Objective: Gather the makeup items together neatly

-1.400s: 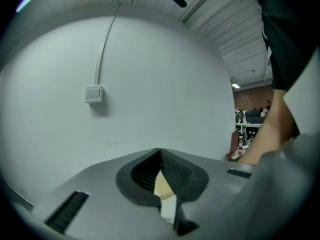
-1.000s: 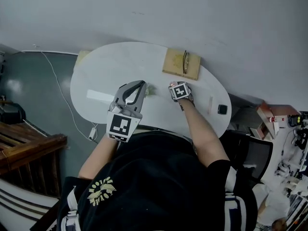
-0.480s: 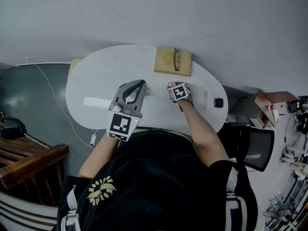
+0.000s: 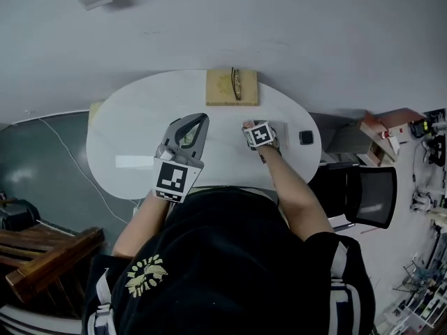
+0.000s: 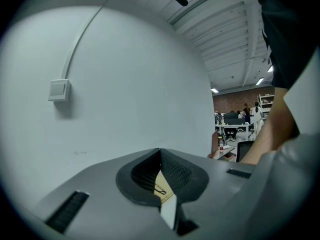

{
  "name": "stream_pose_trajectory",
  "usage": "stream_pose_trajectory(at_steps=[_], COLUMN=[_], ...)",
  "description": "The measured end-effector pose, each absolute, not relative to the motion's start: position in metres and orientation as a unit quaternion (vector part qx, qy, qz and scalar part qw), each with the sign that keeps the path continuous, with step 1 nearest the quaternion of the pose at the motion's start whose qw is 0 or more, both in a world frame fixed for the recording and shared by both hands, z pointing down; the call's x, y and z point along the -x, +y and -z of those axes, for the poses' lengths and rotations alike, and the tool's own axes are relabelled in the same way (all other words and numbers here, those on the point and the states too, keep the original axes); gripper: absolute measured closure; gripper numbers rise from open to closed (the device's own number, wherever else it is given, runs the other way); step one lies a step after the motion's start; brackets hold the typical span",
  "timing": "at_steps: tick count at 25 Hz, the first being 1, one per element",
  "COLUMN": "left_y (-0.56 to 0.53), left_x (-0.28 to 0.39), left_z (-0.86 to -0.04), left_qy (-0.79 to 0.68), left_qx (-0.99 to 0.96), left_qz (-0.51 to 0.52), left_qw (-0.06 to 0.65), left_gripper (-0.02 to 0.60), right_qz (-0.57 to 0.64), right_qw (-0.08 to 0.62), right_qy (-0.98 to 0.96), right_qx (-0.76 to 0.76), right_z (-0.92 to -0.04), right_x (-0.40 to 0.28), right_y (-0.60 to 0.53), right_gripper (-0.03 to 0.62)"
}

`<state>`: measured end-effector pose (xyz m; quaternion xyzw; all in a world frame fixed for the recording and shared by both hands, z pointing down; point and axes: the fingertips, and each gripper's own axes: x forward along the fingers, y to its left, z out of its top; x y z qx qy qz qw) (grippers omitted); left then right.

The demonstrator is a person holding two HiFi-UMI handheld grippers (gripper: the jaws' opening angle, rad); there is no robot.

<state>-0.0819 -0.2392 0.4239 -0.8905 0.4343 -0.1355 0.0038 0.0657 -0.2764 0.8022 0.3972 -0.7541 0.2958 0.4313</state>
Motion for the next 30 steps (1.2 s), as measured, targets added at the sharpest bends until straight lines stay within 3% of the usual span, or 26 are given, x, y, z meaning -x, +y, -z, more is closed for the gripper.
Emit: stream_pose_trajectory(at_steps=[17,30], left_y=[-0.226,-0.216], left_x=[0.041,0.036], left_z=[-0.426,-0.429], left_qy=[0.386,0.377], left_qx=[0.912,0.914], left_qz=[0.137,0.150], left_qw=[0.008,0.010], left_gripper=[0.558,0.558], right_qz=[-0.348,-0.363], right_qw=[0.409,0.388], right_qy=[-0.704,-0.687], right_qx=[-0.465,-0.495], right_z=[-0.813,-0.819], right_x=[-0.142,-0.140], right_y=[-0.240,-0.236], right_gripper=[0.355,0.353])
